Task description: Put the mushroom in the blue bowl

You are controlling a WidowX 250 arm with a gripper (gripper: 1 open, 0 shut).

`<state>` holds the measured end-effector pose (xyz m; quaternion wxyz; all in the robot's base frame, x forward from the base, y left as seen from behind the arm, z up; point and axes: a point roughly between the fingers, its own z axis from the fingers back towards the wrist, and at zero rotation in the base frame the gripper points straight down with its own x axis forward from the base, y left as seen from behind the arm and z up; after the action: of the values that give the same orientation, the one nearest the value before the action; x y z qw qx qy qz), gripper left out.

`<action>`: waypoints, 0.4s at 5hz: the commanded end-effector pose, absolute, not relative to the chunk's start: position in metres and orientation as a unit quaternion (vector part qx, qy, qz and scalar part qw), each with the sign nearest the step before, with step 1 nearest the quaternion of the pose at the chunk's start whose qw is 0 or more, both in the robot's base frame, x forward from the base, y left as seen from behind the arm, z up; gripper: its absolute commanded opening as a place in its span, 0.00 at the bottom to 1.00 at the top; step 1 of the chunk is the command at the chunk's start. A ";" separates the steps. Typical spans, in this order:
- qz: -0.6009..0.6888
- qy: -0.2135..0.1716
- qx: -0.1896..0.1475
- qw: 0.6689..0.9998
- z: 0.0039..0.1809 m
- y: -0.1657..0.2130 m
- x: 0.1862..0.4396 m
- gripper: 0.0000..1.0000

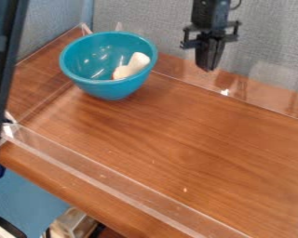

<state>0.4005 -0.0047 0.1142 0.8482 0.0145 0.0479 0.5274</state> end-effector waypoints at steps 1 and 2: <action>0.560 -0.007 -0.027 0.828 0.177 0.020 0.393 0.00; 0.602 -0.017 -0.034 0.797 0.192 0.053 0.383 0.00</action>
<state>0.3869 0.0550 0.1568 0.7965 -0.0107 0.0240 0.6041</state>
